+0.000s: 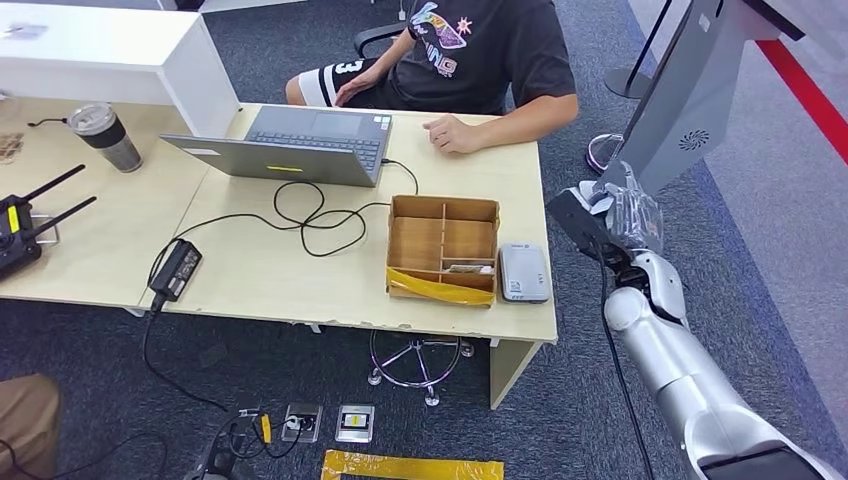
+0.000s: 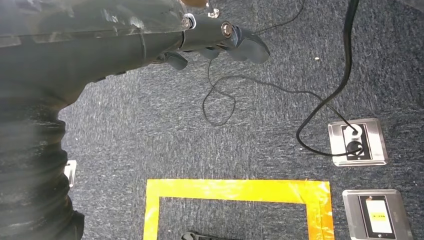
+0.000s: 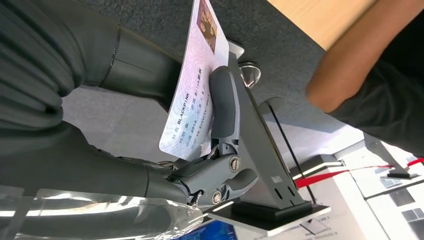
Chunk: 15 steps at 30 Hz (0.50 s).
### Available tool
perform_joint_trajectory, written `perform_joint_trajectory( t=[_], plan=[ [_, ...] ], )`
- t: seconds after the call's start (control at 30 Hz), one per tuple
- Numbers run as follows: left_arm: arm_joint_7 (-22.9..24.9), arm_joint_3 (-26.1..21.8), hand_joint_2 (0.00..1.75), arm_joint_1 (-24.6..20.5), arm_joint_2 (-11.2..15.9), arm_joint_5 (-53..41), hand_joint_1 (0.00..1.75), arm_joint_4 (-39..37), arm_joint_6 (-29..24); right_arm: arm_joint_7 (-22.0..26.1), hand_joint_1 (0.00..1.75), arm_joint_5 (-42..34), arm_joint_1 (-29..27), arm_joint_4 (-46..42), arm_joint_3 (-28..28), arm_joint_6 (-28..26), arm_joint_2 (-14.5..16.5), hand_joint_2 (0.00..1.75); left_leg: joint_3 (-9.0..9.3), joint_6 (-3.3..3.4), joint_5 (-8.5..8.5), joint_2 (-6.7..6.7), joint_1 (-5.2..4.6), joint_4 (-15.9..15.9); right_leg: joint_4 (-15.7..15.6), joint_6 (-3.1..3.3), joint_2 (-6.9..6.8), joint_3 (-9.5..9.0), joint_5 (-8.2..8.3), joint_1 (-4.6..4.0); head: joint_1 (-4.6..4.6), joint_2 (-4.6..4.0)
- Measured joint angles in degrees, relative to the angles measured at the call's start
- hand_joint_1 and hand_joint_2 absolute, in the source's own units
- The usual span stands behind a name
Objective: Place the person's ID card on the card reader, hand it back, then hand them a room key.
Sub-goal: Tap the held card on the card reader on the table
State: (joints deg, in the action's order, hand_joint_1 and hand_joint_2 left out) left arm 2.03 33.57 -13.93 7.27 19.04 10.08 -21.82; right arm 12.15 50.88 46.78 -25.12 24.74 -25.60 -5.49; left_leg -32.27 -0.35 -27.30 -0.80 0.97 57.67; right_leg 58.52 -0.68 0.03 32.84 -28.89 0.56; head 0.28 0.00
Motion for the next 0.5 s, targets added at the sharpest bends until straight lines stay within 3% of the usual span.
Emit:
perform_joint_trajectory(
  t=[0.5],
  plan=[
    [0.22,0.0,1.75,0.12,0.28,0.0,0.0,0.0,-0.02,0.98,1.75,1.38,-3.57,1.29,-1.15,0.1,0.33,1.75,-0.05,0.0,0.0,-0.01,-0.01,-0.01,0.01,0.01,0.0,-0.01,0.01,0.01,0.01,0.0]
  ],
)
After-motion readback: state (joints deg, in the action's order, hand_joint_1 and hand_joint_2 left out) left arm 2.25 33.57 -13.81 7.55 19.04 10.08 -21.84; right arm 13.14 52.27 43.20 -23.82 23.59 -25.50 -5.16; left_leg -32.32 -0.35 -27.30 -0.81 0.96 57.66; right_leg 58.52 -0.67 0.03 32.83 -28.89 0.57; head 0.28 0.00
